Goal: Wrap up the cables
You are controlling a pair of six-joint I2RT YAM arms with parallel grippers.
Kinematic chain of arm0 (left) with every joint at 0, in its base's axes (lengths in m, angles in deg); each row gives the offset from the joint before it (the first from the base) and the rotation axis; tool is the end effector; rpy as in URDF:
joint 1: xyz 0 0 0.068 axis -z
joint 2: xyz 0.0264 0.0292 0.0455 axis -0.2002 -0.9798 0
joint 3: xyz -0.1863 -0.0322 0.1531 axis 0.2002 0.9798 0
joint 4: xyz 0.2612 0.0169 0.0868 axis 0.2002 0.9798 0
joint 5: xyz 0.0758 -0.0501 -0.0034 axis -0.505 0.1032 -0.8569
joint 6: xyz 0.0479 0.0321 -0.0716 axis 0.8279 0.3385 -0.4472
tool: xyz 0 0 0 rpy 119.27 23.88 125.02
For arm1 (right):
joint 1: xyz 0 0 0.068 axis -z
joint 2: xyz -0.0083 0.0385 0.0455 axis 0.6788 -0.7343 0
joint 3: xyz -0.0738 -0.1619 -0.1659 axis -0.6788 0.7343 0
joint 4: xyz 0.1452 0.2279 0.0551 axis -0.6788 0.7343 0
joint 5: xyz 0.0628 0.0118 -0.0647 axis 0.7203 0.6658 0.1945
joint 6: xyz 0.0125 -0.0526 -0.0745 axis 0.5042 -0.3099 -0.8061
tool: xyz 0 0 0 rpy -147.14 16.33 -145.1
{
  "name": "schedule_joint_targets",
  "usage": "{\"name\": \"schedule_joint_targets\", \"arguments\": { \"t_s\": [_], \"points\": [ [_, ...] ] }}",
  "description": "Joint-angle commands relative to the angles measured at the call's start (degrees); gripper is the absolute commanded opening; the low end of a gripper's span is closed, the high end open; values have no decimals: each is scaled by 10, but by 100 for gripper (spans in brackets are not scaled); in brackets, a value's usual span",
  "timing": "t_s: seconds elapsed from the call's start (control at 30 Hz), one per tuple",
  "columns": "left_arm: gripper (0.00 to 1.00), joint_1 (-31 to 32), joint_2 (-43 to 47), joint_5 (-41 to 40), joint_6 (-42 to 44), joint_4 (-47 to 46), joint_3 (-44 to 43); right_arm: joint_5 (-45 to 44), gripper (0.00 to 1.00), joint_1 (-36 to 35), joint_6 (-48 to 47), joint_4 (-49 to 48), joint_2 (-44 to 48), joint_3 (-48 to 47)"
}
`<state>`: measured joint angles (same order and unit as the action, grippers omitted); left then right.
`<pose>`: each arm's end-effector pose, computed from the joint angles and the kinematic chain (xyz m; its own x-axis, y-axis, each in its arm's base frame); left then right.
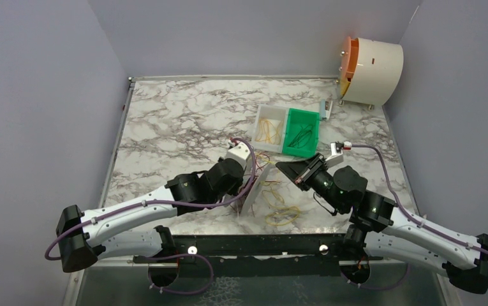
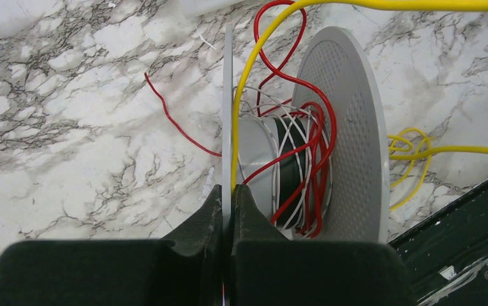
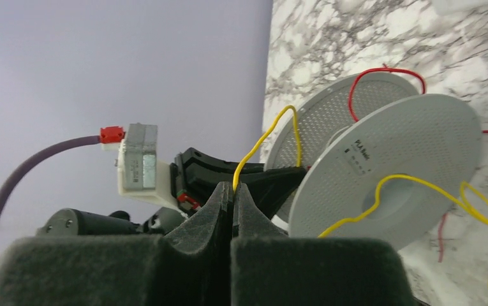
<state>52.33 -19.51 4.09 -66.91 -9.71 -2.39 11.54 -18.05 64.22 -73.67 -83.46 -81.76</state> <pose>0.1591 -0.2431 0.2331 -0.4869 0.2773 -0.8283 0.5216 0.8530 -0.0210 0.1496 0.2008 0.2872 -0.6026 0.7273 -0.3285 -0.1193 0.3249 0.9382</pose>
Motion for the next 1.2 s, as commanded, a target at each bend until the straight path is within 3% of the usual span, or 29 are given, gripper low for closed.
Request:
{"name": "schedule_joint_targets", "arguments": {
  "t_s": [0.0, 0.27, 0.33, 0.5, 0.63, 0.77, 1.17],
  "points": [
    [0, 2, 21, -6, 16, -2, -31, -46, 4, -4, -69, 76, 7, -34],
    [0, 2, 43, -3, 40, 22, -63, -94, 11, -2, -220, 119, -27, -92],
    [0, 2, 47, -4, 47, 32, -76, -89, 13, -3, -277, 89, -40, -110],
    [0, 2, 55, -20, 59, 60, -118, -132, 14, -3, -411, 125, -118, -220],
    [0, 1, 54, -49, 66, 76, -154, -123, 16, -1, -506, 102, -162, -236],
    [0, 2, 39, -77, 75, 99, -194, -112, 20, 13, -535, 85, -186, -229],
    [0, -20, -13, -85, 102, 122, -253, 31, 40, 178, -511, 52, -215, -176]
  ]
}}
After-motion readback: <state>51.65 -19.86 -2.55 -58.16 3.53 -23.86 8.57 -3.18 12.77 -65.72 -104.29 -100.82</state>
